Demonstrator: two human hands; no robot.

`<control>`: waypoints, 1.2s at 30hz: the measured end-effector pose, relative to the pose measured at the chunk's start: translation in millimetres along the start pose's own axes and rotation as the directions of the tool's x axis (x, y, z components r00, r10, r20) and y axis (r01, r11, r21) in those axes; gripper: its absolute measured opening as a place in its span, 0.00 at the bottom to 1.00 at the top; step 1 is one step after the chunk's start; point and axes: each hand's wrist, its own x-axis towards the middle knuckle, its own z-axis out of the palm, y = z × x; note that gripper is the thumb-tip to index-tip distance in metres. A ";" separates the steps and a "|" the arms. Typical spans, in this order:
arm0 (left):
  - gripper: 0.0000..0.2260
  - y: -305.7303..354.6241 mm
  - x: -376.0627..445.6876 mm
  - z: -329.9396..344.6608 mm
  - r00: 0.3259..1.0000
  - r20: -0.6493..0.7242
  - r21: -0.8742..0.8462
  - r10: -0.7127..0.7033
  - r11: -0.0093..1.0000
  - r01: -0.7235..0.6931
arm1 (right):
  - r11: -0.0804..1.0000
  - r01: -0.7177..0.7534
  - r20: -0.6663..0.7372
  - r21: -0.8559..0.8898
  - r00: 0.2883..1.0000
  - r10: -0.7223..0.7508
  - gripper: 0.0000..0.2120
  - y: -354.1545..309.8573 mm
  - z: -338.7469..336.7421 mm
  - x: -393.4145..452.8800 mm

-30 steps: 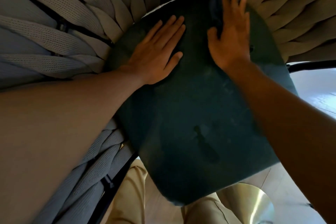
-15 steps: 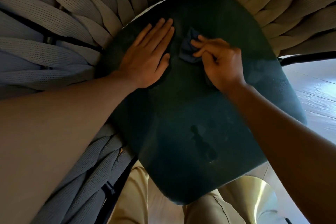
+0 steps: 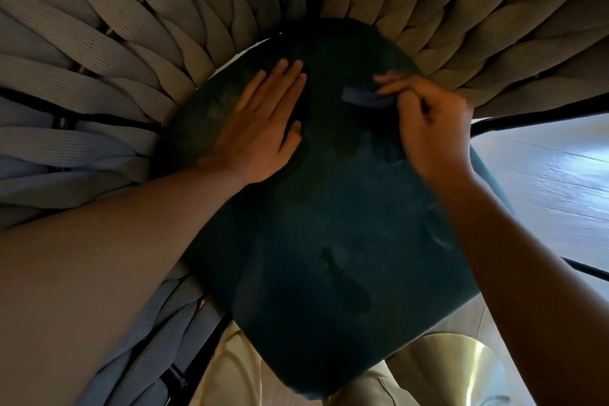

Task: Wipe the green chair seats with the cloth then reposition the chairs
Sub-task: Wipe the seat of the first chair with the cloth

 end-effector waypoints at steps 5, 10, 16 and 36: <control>0.30 27.6 35.4 9.3 0.998 0.013 0.017 0.058 0.998 -0.058 | 0.922 0.183 0.217 -0.342 0.970 -0.112 0.22 28.5 6.4 27.2; 0.30 29.1 39.4 18.8 0.999 0.036 0.036 0.016 0.999 -0.017 | 0.870 0.161 0.254 -0.465 0.966 -0.044 0.28 46.4 24.2 22.8; 0.29 23.9 40.3 18.0 0.997 0.062 0.030 0.039 0.999 -0.041 | 0.907 0.257 0.279 -0.334 0.946 -0.165 0.23 52.5 15.2 5.7; 0.28 21.1 -40.5 1.0 0.971 -0.019 -0.141 -0.238 0.962 0.233 | 0.998 -0.065 0.531 -0.010 0.845 0.060 0.22 -20.1 -4.4 -24.0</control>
